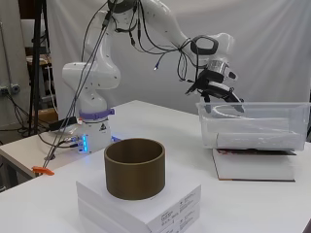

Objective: Teleoperate dual arm-hand system to remove items from a box

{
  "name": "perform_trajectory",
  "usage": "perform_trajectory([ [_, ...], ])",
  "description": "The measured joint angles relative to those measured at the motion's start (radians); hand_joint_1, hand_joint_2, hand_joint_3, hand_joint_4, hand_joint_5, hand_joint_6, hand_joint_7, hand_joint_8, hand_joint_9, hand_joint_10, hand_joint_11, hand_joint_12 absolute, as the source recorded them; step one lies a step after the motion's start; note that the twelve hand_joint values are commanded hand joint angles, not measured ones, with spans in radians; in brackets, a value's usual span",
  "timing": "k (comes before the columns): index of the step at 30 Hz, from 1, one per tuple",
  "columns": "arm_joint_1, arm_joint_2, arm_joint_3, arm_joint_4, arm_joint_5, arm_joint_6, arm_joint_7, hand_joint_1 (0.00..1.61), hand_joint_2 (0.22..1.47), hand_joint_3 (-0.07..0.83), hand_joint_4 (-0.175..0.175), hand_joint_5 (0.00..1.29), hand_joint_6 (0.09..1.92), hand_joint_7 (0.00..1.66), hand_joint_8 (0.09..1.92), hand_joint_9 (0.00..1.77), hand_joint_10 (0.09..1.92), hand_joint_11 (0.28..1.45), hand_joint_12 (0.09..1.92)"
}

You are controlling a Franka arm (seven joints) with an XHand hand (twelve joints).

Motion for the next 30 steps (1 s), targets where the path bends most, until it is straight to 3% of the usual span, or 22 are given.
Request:
perform_trajectory([
  [1, -0.003, -0.006, 0.011, 0.002, -0.012, -0.002, 0.009, 0.33, 0.79, -0.01, 0.065, 0.19, 0.09, 0.27, 0.09, 0.36, 0.09, 0.44, 0.09],
  [2, -0.005, -0.013, 0.02, 0.002, -0.021, -0.004, 0.019, 0.4, 0.83, 0.0, 0.089, 0.35, 0.09, 0.39, 0.09, 0.46, 0.09, 0.48, 0.09],
  [3, -0.009, -0.021, 0.031, 0.003, -0.029, -0.007, 0.033, 0.62, 0.95, 0.007, 0.124, 0.58, 0.4, 0.58, 0.09, 0.63, 0.09, 0.56, 0.09],
  [4, -0.014, -0.032, 0.04, 0.006, -0.045, -0.01, 0.053, 0.88, 1.03, 0.007, 0.022, 0.74, 0.71, 0.73, 0.41, 0.77, 0.09, 0.64, 0.09],
  [5, -0.023, -0.049, 0.055, 0.015, -0.069, -0.017, 0.079, 1.09, 1.08, 0.0, -0.066, 0.86, 0.88, 0.8, 0.69, 0.88, 0.41, 0.77, 0.09],
  [6, -0.038, -0.069, 0.074, 0.032, -0.091, -0.032, 0.099, 1.23, 1.09, -0.002, -0.119, 0.93, 0.92, 0.86, 0.82, 0.94, 0.76, 0.78, 0.48],
  [8, -0.087, -0.092, 0.093, 0.061, -0.085, -0.054, 0.092, 1.24, 1.12, 0.007, -0.076, 1.01, 0.89, 0.88, 1.18, 1.01, 1.4, 0.75, 1.25],
  [9, -0.102, -0.089, 0.086, 0.062, -0.05, -0.05, 0.072, 1.23, 1.13, 0.008, 0.017, 0.98, 1.09, 0.89, 1.43, 1.05, 1.64, 0.77, 1.49],
  [10, -0.107, -0.087, 0.072, 0.056, -0.013, -0.041, 0.055, 1.23, 1.14, 0.007, 0.089, 0.94, 1.31, 0.92, 1.63, 1.08, 1.78, 0.8, 1.64],
  [11, -0.101, -0.085, 0.045, 0.042, 0.036, -0.028, 0.04, 1.23, 1.14, 0.006, 0.132, 0.91, 1.47, 0.93, 1.77, 1.11, 1.85, 0.82, 1.73],
  [14, 0.0, -0.094, -0.055, 0.007, 0.115, 0.008, 0.01, 1.2, 1.16, 0.006, 0.171, 0.81, 1.81, 0.96, 1.92, 1.17, 1.91, 0.9, 1.84],
  [18, 0.153, -0.111, -0.206, -0.003, 0.098, 0.034, -0.006, 1.19, 1.17, 0.006, 0.175, 0.79, 1.91, 0.99, 1.92, 1.2, 1.92, 0.94, 1.87],
  [22, 0.197, -0.104, -0.303, 0.006, 0.157, 0.03, -0.085, 1.16, 1.19, 0.007, 0.175, 0.85, 1.92, 1.07, 1.92, 1.26, 1.92, 1.0, 1.87],
  [24, 0.188, -0.1, -0.324, 0.031, 0.191, 0.001, -0.105, 0.48, 1.0, -0.013, 0.063, 0.5, 0.84, 0.72, 0.89, 0.86, 0.93, 0.7, 0.93],
  [25, 0.183, -0.1, -0.333, 0.038, 0.195, -0.007, -0.103, 0.3, 0.94, -0.01, 0.043, 0.45, 0.47, 0.64, 0.49, 0.75, 0.53, 0.64, 0.54],
  [26, 0.175, -0.099, -0.336, 0.041, 0.193, -0.016, -0.095, 0.21, 0.91, -0.006, 0.036, 0.42, 0.24, 0.58, 0.25, 0.69, 0.28, 0.62, 0.29],
  [27, 0.157, -0.097, -0.332, 0.047, 0.189, -0.036, -0.084, 0.16, 0.89, -0.007, 0.029, 0.38, 0.12, 0.52, 0.12, 0.62, 0.14, 0.61, 0.15],
  [30, 0.11, -0.09, -0.275, 0.042, 0.22, -0.089, -0.083, 0.14, 0.88, 0.0, 0.029, 0.37, 0.09, 0.47, 0.09, 0.56, 0.09, 0.58, 0.09],
])
